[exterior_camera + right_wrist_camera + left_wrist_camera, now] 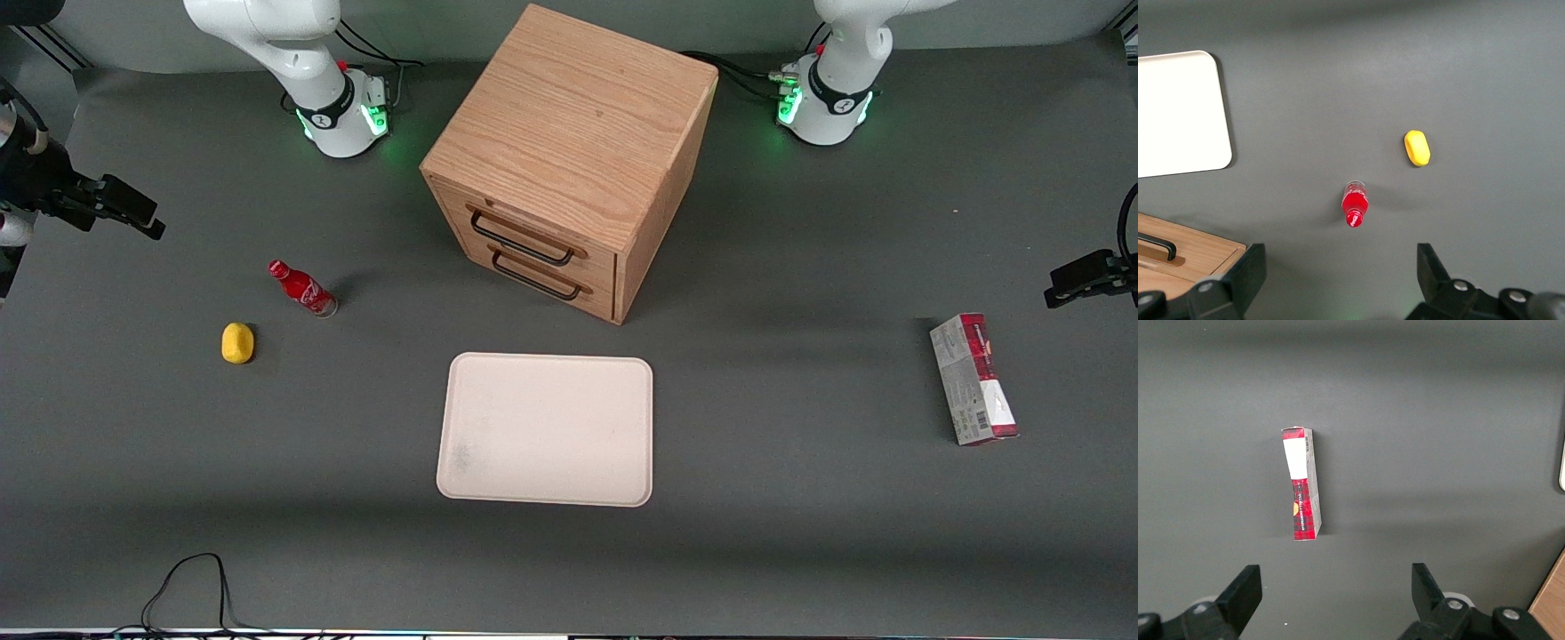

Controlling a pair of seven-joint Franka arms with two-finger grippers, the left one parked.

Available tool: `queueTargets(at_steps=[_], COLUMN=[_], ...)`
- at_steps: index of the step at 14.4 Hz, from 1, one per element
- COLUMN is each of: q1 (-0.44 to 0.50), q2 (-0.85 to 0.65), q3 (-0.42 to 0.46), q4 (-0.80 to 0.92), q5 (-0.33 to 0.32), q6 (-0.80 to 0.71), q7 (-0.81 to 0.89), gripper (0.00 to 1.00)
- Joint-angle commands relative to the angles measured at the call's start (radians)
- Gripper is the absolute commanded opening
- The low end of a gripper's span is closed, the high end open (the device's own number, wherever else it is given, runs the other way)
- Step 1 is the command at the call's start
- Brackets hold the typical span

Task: Place coke bottle on tray
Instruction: 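Move the right gripper down over the red Coca-Cola bottle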

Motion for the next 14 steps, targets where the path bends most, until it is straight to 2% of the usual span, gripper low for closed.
queueTargets(at_steps=[1, 5, 8, 14], q1=[-0.014, -0.013, -0.014, -0.007], q2=[0.027, 0.029, 0.021, 0.017], q3=[0.009, 0.024, 0.035, 0.079], q4=[0.026, -0.004, -0.126, -0.482], q5=[0.020, 0.043, 0.044, 0.044], q6=[-0.015, -0.017, -0.006, 0.439], q7=[-0.014, -0.008, -0.012, -0.012], gripper=[1.00, 1.00, 1.00, 1.00])
